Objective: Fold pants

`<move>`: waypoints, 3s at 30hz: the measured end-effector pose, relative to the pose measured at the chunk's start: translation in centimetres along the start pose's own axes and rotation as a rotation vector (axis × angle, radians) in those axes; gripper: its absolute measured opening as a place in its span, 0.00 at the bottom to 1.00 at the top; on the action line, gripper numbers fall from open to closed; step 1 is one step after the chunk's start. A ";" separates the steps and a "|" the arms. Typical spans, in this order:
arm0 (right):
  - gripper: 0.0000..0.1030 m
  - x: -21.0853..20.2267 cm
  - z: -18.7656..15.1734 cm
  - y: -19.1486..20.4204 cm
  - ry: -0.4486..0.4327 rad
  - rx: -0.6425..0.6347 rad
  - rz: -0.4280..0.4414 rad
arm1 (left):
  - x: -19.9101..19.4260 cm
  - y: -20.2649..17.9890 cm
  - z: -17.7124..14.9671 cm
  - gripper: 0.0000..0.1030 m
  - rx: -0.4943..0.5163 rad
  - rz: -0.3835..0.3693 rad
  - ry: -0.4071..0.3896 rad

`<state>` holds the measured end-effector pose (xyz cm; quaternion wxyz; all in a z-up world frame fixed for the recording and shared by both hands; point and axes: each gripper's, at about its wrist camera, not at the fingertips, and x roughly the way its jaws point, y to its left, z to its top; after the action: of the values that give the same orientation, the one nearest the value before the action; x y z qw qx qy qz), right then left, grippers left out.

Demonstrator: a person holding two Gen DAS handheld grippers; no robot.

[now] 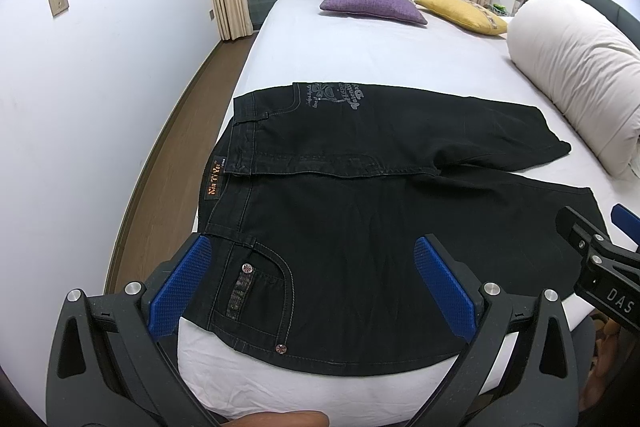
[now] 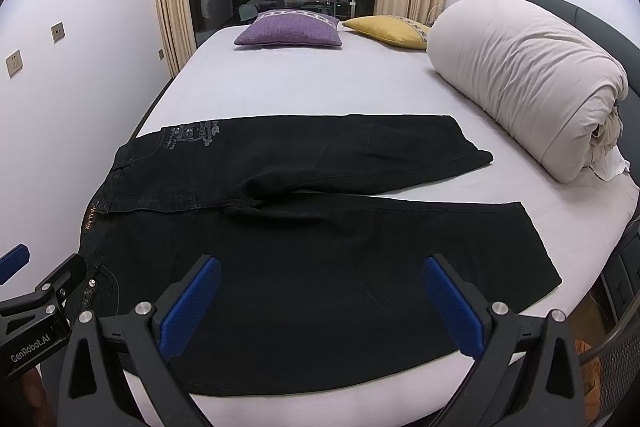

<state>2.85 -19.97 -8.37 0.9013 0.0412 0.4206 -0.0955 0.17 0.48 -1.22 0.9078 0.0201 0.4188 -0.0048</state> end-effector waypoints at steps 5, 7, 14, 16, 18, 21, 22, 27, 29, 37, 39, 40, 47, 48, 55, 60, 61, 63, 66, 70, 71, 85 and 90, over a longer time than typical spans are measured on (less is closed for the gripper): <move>1.00 -0.1 0.0 0.0 0.000 -0.001 0.000 | 0.0 0.0 0.0 1.00 0.001 0.000 0.001; 1.00 0.0 0.1 0.0 -0.001 -0.001 -0.001 | 0.0 0.0 0.0 1.00 0.001 0.000 0.001; 1.00 0.0 0.1 -0.1 0.000 -0.005 0.001 | 0.0 0.0 0.0 1.00 0.000 -0.001 0.001; 1.00 0.0 0.1 0.0 0.000 -0.005 0.000 | 0.0 0.1 0.0 1.00 0.000 -0.001 0.002; 1.00 0.0 0.1 0.0 0.001 -0.005 0.001 | 0.0 0.1 -0.1 1.00 0.000 -0.002 0.002; 1.00 0.0 0.1 0.0 0.000 -0.005 0.001 | 0.1 0.1 -0.1 1.00 -0.001 -0.002 0.002; 1.00 0.0 0.1 0.0 0.000 -0.005 0.001 | 0.0 0.1 -0.1 1.00 -0.001 -0.002 0.002; 1.00 0.0 0.1 0.0 0.000 -0.005 0.001 | 0.1 0.1 -0.1 1.00 -0.001 -0.002 0.003; 1.00 0.0 0.1 0.0 0.000 -0.005 0.001 | 0.1 0.1 0.0 1.00 -0.001 -0.001 0.003; 1.00 0.0 -0.1 0.3 0.001 -0.009 0.000 | 0.1 0.0 0.0 1.00 -0.001 -0.001 0.003; 1.00 0.0 -0.1 0.3 0.002 -0.009 0.001 | 0.1 0.1 0.0 1.00 -0.002 -0.001 0.004; 1.00 0.0 -0.1 0.3 0.002 -0.010 0.001 | 0.1 0.0 0.0 1.00 -0.001 -0.001 0.004; 1.00 0.0 -0.1 0.3 0.004 -0.009 0.002 | 0.2 0.2 -0.3 1.00 -0.004 -0.005 0.006; 1.00 0.0 -0.2 0.4 0.004 -0.009 0.002 | 0.2 0.2 -0.3 1.00 -0.005 -0.006 0.007; 1.00 0.0 -0.5 0.7 0.008 -0.013 0.001 | 0.5 0.3 -0.7 1.00 -0.004 -0.004 0.011; 1.00 0.2 -0.6 0.6 0.017 -0.014 0.005 | 0.9 0.2 -0.7 1.00 0.000 0.000 0.014; 1.00 0.3 -0.6 0.7 0.019 -0.016 0.007 | 0.9 0.1 -0.6 1.00 0.005 0.005 0.012; 1.00 0.5 -0.5 0.7 0.024 -0.022 0.011 | 1.1 -0.1 -0.7 1.00 0.018 0.020 0.007; 1.00 0.9 -0.2 0.5 0.029 -0.036 0.038 | 1.7 -0.3 -0.7 1.00 0.039 0.033 0.010; 1.00 1.8 0.9 -0.1 0.021 -0.085 0.141 | 3.4 0.3 0.2 1.00 0.098 0.023 0.004; 1.00 2.1 1.2 -0.2 0.019 -0.100 0.165 | 4.0 0.9 0.8 1.00 0.099 0.002 0.003; 0.88 10.6 8.8 -1.1 -0.026 -0.338 0.382 | 18.2 5.0 15.8 1.00 0.351 -0.094 0.047; 0.76 14.9 10.7 -0.1 0.038 -0.454 0.451 | 26.7 4.4 19.8 1.00 0.484 -0.154 0.190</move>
<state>20.27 -23.75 -12.92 0.8779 -0.0669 0.4283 0.2035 32.73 4.33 -8.56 0.8302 0.2049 0.4892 -0.1717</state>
